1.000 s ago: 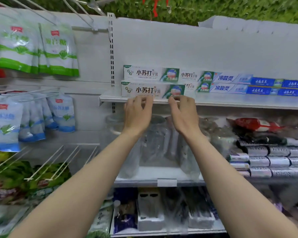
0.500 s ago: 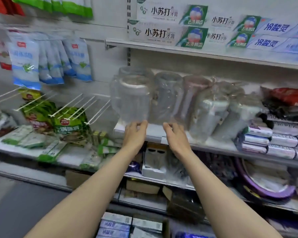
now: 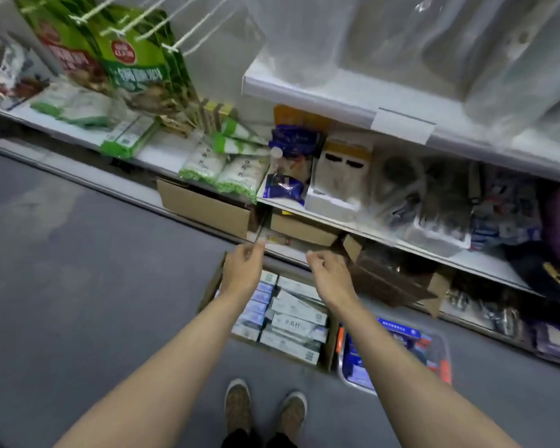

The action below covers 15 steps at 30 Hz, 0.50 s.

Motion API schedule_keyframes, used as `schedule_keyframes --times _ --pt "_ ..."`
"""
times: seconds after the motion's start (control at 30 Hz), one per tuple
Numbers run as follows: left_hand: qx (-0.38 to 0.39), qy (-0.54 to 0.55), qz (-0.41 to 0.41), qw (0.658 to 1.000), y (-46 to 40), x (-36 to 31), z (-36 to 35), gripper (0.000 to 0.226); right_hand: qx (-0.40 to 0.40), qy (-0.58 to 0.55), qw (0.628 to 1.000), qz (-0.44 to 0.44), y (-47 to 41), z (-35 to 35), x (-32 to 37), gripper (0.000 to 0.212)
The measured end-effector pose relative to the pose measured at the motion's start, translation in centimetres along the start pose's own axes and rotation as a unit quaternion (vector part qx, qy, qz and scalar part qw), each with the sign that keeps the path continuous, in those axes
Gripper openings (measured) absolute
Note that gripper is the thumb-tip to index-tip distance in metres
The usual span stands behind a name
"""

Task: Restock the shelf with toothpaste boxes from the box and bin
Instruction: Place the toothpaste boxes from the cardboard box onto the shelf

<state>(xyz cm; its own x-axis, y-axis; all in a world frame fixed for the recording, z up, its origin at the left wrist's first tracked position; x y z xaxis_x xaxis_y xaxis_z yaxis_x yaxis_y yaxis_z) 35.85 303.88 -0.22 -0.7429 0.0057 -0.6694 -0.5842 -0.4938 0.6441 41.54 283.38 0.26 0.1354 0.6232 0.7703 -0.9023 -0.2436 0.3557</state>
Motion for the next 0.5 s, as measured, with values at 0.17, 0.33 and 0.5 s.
schedule_keyframes --times 0.17,0.33,0.5 --pt "-0.006 -0.017 0.074 0.997 -4.6 11.4 -2.3 0.043 0.041 0.017 0.995 -0.086 -1.0 -7.3 -10.2 0.037" --pt "0.016 -0.031 0.141 0.989 -9.2 22.6 -6.1 0.047 0.043 -0.001 0.982 -0.184 -1.9 -13.6 -21.5 0.042" --pt "0.032 -0.033 0.168 0.985 -13.3 29.7 -9.4 0.043 0.053 -0.005 0.958 -0.283 -2.0 -17.6 -31.2 0.046"
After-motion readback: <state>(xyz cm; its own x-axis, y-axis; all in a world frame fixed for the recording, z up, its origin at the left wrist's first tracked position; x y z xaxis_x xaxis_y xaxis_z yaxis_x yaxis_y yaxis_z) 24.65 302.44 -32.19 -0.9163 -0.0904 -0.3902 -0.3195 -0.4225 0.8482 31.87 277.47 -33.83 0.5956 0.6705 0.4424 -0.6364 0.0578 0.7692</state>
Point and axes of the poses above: each hand's wrist, its own y-axis away from the middle knuckle, its own z-axis out of the back of the hand, x = y × z, the point moved 9 cm from there along -y, towards the middle knuckle, and after that the axes turned 10 degrees about z, right-handed, at the moved point
